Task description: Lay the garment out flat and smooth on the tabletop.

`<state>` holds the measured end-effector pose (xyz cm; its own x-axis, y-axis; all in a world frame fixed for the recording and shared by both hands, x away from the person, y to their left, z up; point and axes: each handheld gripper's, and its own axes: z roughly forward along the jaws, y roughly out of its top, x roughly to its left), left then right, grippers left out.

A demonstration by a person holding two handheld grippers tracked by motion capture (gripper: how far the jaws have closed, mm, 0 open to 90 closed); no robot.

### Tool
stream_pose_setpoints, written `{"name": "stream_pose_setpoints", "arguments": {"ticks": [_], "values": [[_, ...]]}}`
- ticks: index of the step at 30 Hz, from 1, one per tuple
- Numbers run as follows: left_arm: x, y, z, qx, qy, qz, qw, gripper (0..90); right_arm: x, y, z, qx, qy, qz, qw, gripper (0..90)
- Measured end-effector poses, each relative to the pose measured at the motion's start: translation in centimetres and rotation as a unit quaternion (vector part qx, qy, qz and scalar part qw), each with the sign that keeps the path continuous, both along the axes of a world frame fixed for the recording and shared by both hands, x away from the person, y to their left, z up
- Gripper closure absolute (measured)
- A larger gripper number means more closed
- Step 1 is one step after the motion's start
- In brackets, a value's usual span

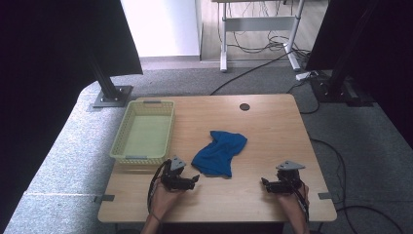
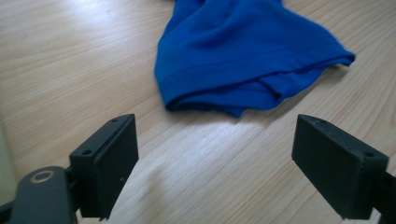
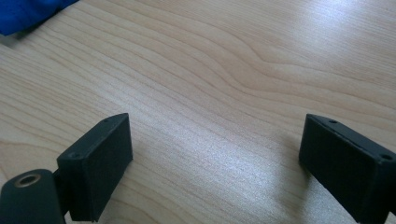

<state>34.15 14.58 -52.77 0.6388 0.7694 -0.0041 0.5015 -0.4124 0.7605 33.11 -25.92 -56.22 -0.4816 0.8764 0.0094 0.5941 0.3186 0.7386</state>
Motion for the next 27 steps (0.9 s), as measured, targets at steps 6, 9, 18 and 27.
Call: {"name": "stream_pose_setpoints", "arguments": {"ticks": [6,9,18,27], "values": [[0.3,-1.4,0.5,-0.002,-0.004,-0.018,0.9998,17.7,0.0,0.0,0.0,0.000,0.000,0.000,1.0000,9.6],[0.4,-2.1,0.7,-0.003,-0.005,-0.026,0.9997,19.2,0.0,0.0,0.0,0.000,0.000,0.000,1.0000,9.6],[0.7,-3.8,1.0,-0.004,-0.005,-0.050,0.9987,23.6,0.0,0.0,0.0,0.000,0.000,0.000,1.0000,9.6],[1.3,-5.9,1.2,-0.001,-0.007,-0.076,0.9971,32.1,0.0,0.0,0.0,0.000,0.000,0.001,1.0000,9.6]]}}
